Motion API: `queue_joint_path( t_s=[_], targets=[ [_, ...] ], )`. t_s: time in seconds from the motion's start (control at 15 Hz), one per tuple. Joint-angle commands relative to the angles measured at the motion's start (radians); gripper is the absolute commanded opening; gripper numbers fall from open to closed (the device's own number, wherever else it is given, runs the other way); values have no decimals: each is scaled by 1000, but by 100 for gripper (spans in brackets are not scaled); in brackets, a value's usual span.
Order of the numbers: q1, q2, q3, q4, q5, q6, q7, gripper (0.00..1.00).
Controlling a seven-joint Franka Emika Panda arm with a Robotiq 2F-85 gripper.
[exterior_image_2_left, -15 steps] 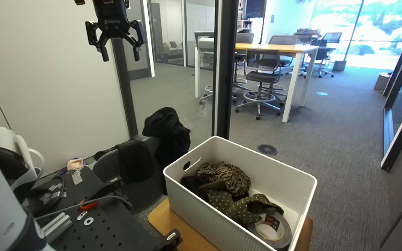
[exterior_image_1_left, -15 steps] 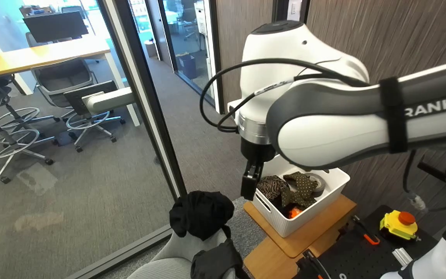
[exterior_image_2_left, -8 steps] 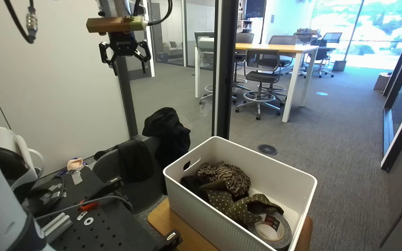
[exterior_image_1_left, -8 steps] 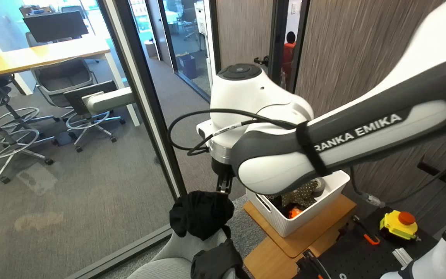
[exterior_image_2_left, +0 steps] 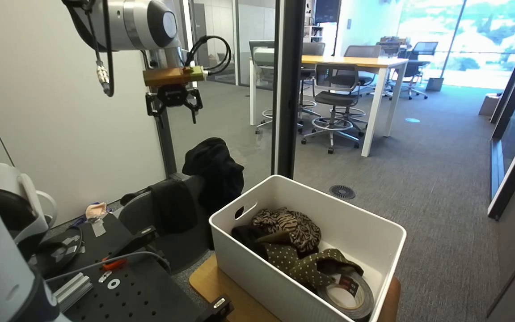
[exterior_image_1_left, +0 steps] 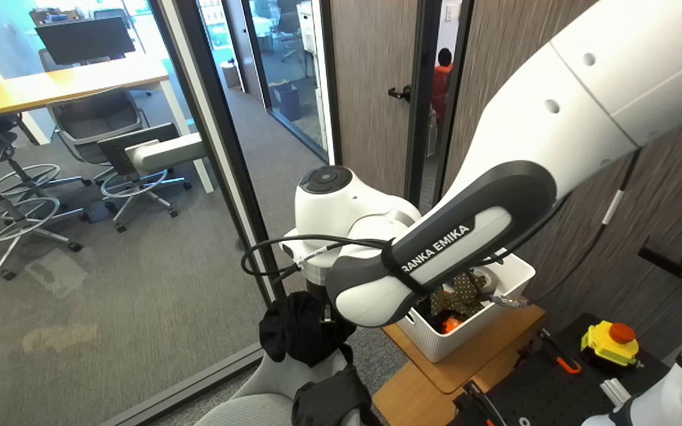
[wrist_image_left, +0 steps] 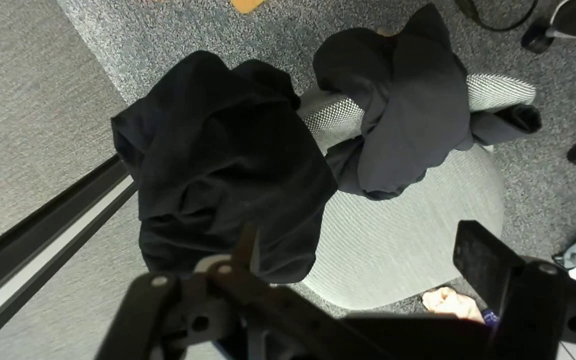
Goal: Remove the black clothing from the backrest of the grey chair and put it inside the white storage bin
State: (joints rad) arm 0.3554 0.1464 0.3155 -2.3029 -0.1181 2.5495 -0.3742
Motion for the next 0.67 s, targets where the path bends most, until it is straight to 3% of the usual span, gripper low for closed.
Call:
queue_joint_path(
  t_s=[0.0,0.2,0.6],
  targets=[
    [5,136,-5,117,-124,11,23,100],
    [19,226,-13,194,-197,3,33,100],
    [35,379,-18,320,-217,2,29,100]
  ],
)
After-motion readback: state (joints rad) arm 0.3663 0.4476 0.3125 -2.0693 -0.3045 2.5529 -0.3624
